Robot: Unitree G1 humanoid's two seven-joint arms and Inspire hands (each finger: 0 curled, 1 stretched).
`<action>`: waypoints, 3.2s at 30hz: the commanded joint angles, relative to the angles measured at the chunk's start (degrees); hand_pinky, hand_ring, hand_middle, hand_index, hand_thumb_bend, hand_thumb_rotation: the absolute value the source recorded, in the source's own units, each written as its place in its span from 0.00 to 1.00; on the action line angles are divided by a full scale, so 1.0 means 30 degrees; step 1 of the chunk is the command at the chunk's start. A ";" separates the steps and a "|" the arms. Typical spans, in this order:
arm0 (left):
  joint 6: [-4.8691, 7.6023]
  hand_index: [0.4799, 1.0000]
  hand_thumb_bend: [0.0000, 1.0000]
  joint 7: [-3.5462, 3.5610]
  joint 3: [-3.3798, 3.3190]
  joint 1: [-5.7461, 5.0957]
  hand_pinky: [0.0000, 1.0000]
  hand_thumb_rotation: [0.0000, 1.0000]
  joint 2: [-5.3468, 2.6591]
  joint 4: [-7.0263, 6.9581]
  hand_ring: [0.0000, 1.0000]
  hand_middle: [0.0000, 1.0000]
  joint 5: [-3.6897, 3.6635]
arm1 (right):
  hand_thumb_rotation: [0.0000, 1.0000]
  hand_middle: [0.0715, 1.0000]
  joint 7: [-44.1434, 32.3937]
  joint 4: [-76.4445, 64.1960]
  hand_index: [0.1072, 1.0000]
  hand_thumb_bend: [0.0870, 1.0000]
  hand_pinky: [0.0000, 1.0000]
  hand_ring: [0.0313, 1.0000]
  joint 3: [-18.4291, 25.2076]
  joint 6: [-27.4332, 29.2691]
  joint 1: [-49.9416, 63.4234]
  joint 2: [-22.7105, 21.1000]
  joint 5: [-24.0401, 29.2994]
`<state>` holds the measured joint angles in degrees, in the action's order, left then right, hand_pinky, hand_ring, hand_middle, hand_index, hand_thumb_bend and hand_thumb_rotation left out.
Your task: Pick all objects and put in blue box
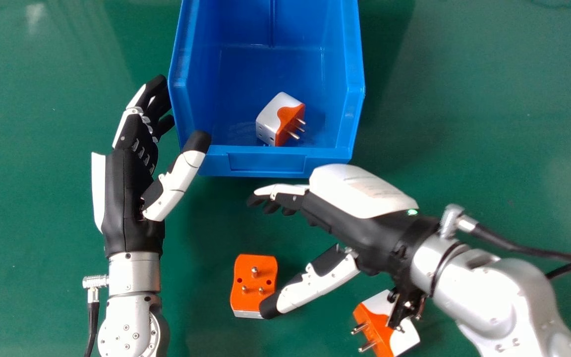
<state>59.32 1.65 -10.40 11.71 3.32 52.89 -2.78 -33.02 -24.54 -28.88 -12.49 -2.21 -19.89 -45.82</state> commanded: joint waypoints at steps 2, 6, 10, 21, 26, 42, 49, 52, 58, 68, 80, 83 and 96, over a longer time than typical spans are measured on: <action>0.0298 0.68 0.82 -0.0156 0.0077 0.0247 0.85 0.49 0.0023 -0.0281 0.87 0.85 0.0195 | 0.49 0.82 0.0353 -0.0223 0.83 0.74 0.62 0.78 -0.0662 0.0005 -0.0375 0.0451 -0.1126; 0.0352 0.68 0.82 -0.0228 0.0092 0.0256 0.85 0.50 0.0018 -0.0214 0.87 0.84 0.0235 | 0.49 0.82 0.0076 0.0266 0.83 0.77 0.58 0.78 -0.1397 -0.0029 -0.0643 0.0708 -0.2149; 0.0331 0.68 0.82 -0.0036 0.0098 0.0251 0.85 0.49 -0.0036 -0.0247 0.87 0.84 0.0027 | 0.49 0.82 0.0223 0.0908 0.84 0.77 0.57 0.77 -0.1847 -0.0069 -0.0801 0.1046 -0.2712; 0.0313 0.68 0.82 -0.0147 0.0118 0.0113 0.85 0.50 0.0022 -0.0263 0.87 0.85 0.0190 | 0.49 0.81 0.1217 0.2310 0.84 0.80 0.59 0.76 -0.2833 0.0255 -0.0877 0.1531 -0.3954; 0.0372 0.68 0.82 -0.0150 0.0122 0.0072 0.85 0.49 0.0111 -0.0199 0.87 0.85 0.0282 | 0.47 0.81 0.2131 0.3220 0.83 0.81 0.59 0.76 -0.3824 -0.0181 -0.0690 0.2088 -0.5983; 0.0341 0.69 0.81 -0.0004 0.0119 0.0082 0.85 0.49 0.0113 -0.0166 0.87 0.85 0.0148 | 0.15 0.85 0.3206 0.6031 0.82 0.76 0.52 0.79 -0.5186 0.0056 -0.1385 0.3094 -0.7903; 0.0339 0.69 0.82 0.0073 0.0143 0.0000 0.85 0.50 0.0092 -0.0238 0.88 0.85 0.0136 | 0.17 0.86 0.3537 0.6511 0.82 0.79 0.52 0.79 -0.5305 0.0126 -0.1432 0.3243 -0.7961; 0.0360 0.69 0.82 0.0109 0.0110 0.0009 0.86 0.50 0.0066 -0.0221 0.88 0.85 0.0088 | 0.15 0.86 0.3725 0.6589 0.81 0.81 0.52 0.79 -0.5360 0.0160 -0.1432 0.3261 -0.8007; 0.0317 0.68 0.82 0.0102 0.0093 -0.0011 0.85 0.50 0.0054 -0.0229 0.87 0.85 0.0086 | 0.15 0.85 0.3606 0.6584 0.80 0.81 0.51 0.78 -0.5341 0.0219 -0.1433 0.3296 -0.7789; 0.0375 0.69 0.81 0.0240 0.0048 -0.0014 0.85 0.49 0.0056 -0.0217 0.87 0.85 -0.0021 | 0.29 0.84 0.2993 0.6398 0.80 0.84 0.51 0.79 -0.5387 -0.0042 -0.1312 0.3506 -0.7718; 0.0334 0.69 0.81 0.0106 0.0091 -0.0065 0.85 0.49 0.0074 -0.0282 0.87 0.85 0.0138 | 0.37 0.84 0.2124 0.6164 0.81 0.83 0.52 0.79 -0.5341 -0.0146 -0.1401 0.3465 -0.7674; 0.0341 0.69 0.81 0.0147 0.0107 -0.0073 0.85 0.49 0.0070 -0.0290 0.87 0.85 0.0107 | 0.40 0.85 0.1944 0.6088 0.82 0.83 0.52 0.79 -0.5336 -0.0271 -0.1387 0.3528 -0.7775; 0.0339 0.69 0.81 0.0046 0.0084 0.0060 0.86 0.50 0.0105 -0.0252 0.88 0.85 0.0209 | 0.36 0.84 0.2234 0.6883 0.81 0.81 0.52 0.78 -0.5502 -0.0129 -0.1870 0.3690 -0.7899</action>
<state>59.35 1.96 -10.37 11.50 3.54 52.93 -2.34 -25.24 -5.59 -44.52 -13.20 -8.52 -9.13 -70.22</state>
